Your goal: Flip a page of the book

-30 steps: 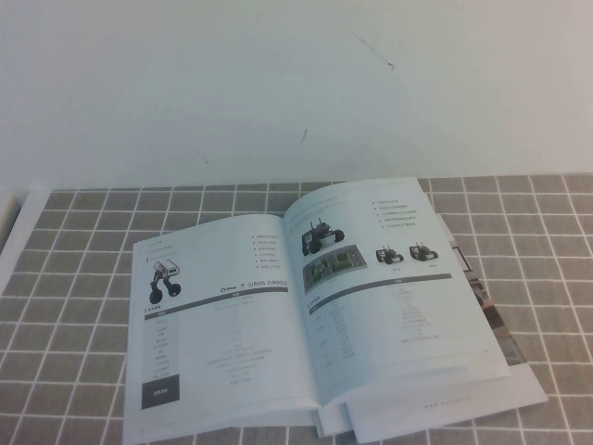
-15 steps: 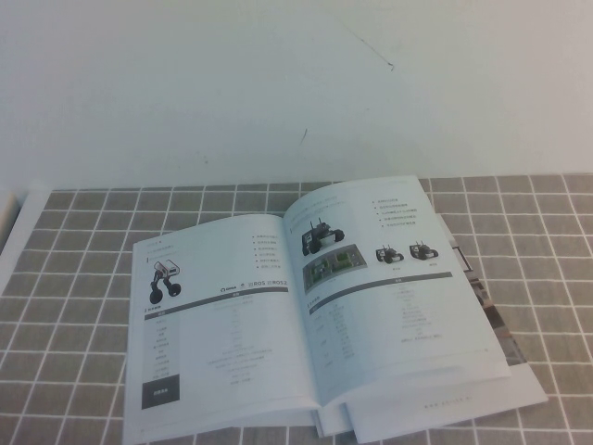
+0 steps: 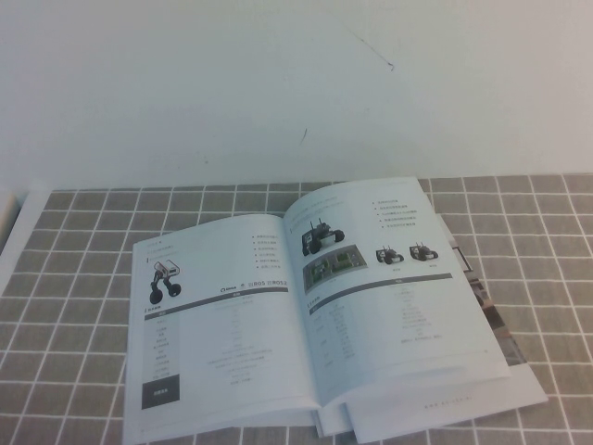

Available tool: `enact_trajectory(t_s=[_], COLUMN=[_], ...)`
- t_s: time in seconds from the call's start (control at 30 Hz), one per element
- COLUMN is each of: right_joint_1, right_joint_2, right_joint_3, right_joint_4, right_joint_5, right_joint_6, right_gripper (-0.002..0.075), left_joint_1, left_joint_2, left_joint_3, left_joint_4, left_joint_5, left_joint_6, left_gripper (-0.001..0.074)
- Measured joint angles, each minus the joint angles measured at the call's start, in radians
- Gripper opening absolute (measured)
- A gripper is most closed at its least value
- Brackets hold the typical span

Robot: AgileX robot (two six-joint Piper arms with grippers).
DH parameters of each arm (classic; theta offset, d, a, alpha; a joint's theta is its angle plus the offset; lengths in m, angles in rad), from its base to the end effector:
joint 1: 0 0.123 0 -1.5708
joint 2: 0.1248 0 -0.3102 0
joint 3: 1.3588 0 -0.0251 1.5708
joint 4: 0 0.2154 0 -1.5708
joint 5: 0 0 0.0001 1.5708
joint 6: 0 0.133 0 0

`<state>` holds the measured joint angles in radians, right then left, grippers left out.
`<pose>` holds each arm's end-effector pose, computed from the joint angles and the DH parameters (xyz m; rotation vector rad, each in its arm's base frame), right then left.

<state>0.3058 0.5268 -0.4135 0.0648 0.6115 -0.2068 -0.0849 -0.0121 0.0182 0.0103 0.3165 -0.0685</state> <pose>0.0711 0.0276 0.2515 -0.5234 2.1469 0.1256 0.0336 -0.0024 0.1692 0.0214 1.8072 -0.0994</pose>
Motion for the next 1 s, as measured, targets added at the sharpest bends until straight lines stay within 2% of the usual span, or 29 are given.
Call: enact_trajectory(t_s=[0.37,0.53,0.63,0.77,1.0], right_joint_1=[0.000,-0.016,-0.081,-0.222,-0.429], right_joint_2=[-0.081,-0.110,-0.184,-0.317,-0.528], right_joint_3=[0.057,0.105,0.170,0.288,0.432], right_joint_4=[-0.017,-0.042,-0.052,-0.057,-0.057], right_joint_5=[0.006,-0.084,-0.204,-0.377,-0.436], right_joint_6=[0.000,0.000,0.000,0.000,0.000], right_gripper=[-0.0002,-0.0002,-0.0002,-0.0002,-0.0002], left_joint_1=[0.000,0.000,0.000,0.000,0.000], left_joint_2=[0.000,0.000,0.000,0.000,0.000], left_joint_3=[0.000,0.000,0.000,0.000,0.000], left_joint_4=[0.000,0.000,0.000,0.000,0.000], left_joint_5=[0.002,0.002,0.002,0.002,0.002], left_joint_6=[0.000,0.000,-0.002,-0.004,-0.004], left_gripper=[-0.0004,-0.0004,-0.0004,-0.0004,-0.0004])
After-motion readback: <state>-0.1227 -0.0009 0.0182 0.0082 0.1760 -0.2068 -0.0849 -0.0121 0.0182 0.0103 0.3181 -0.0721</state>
